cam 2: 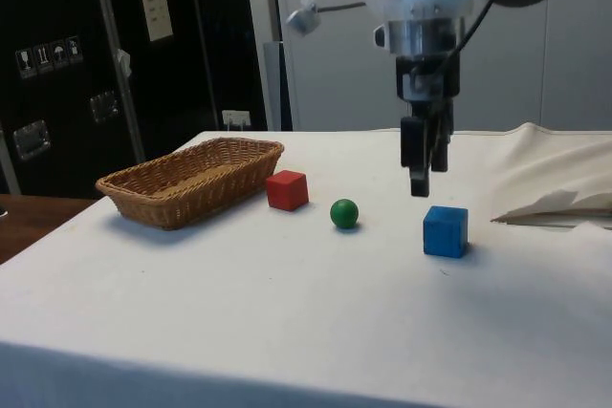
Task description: Place all non-red objects into the basket.
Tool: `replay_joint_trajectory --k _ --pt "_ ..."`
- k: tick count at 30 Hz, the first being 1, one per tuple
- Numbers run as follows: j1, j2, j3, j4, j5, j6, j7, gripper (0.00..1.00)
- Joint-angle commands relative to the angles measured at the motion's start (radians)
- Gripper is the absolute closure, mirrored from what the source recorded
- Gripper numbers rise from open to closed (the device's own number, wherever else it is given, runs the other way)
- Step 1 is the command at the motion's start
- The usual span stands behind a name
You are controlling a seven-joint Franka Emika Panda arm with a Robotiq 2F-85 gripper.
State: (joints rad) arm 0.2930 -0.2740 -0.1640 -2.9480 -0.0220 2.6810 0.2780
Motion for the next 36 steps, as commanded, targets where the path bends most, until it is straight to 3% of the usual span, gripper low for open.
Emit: replay_joint_trajectory --k 1,2,3,7,9,10,16,22,25,26,27,36 --pt "0.009 0.037 -0.007 -0.004 0.016 0.046 -0.01 0.0" --pt "0.0 0.0 0.0 0.0 0.0 0.0 0.0 0.0" --pt "0.009 0.037 -0.007 -0.004 0.016 0.046 -0.01 0.0" --pt "-0.001 0.1 -0.018 -0.003 0.013 0.1 -0.024 0.0" --pt "-0.008 0.133 -0.037 -0.006 0.012 0.13 -0.043 0.0" --pt "-0.008 0.136 -0.028 0.002 0.0 0.119 -0.024 0.0" --pt "-0.017 0.179 -0.092 -0.003 0.007 0.161 -0.099 0.0" --pt "-0.021 0.186 -0.123 -0.004 0.002 0.163 -0.129 0.0" --pt "-0.011 0.169 -0.129 -0.019 0.018 0.165 -0.142 0.0" --pt "-0.018 0.184 -0.129 -0.006 0.0 0.155 -0.133 0.0" --pt "-0.008 0.164 -0.129 -0.023 0.023 0.166 -0.143 0.0" --pt "0.013 0.119 -0.124 -0.051 0.066 0.171 -0.154 0.0"
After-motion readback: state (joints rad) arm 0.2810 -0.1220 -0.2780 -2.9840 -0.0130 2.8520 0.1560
